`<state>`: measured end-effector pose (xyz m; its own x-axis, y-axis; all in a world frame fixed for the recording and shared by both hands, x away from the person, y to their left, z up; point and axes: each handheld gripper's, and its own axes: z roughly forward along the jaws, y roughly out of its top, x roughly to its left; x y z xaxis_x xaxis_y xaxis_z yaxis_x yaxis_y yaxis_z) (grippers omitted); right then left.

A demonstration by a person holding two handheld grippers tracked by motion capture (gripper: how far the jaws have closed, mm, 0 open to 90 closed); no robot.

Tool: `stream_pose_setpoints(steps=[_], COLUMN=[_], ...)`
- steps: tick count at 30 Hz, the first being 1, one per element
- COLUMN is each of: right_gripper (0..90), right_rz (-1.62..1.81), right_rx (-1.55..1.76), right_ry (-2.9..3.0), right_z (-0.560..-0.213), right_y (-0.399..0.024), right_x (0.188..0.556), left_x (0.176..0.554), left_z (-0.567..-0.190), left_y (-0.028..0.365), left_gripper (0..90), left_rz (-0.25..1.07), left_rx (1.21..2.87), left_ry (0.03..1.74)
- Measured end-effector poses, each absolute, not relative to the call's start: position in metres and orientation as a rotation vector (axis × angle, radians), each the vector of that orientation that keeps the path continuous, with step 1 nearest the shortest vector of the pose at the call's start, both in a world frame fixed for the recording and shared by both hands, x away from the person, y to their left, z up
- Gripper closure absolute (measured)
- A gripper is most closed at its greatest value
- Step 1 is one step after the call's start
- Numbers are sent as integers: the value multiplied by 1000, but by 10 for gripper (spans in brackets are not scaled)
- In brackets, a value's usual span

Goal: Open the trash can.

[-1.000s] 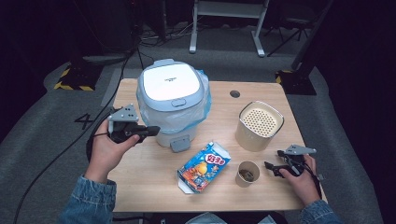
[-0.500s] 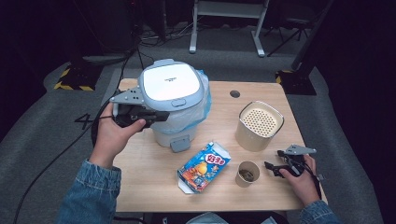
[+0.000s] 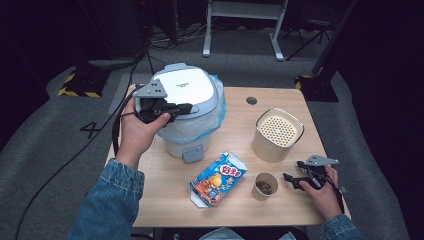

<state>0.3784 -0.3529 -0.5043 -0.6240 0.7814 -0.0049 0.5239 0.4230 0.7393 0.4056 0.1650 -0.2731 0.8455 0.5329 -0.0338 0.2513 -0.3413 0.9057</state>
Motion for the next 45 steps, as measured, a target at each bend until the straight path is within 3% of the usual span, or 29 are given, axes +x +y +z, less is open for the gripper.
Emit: stream_pose_setpoints(steps=[19, 39, 40, 41, 45], right_gripper=[166, 166, 166, 166, 166], right_rz=[1025, 1025, 1025, 1025, 1025], right_rx=[1121, 1122, 1122, 1122, 1122], right_ry=[2332, 2331, 2332, 2332, 2332], right_z=[-504, -504, -504, -504, -504], right_y=[-353, -353, -353, -353, -353], right_x=[378, 378, 378, 378, 378], left_x=[415, 415, 414, 413, 404], left_z=[-277, -276, -277, -278, -280], left_y=[152, 151, 150, 149, 146], left_gripper=[899, 884, 713, 636, 519], left_rz=[421, 401, 418, 429, 404], left_rx=[2031, 2042, 2027, 2020, 1998], left_ry=[661, 653, 662, 668, 649])
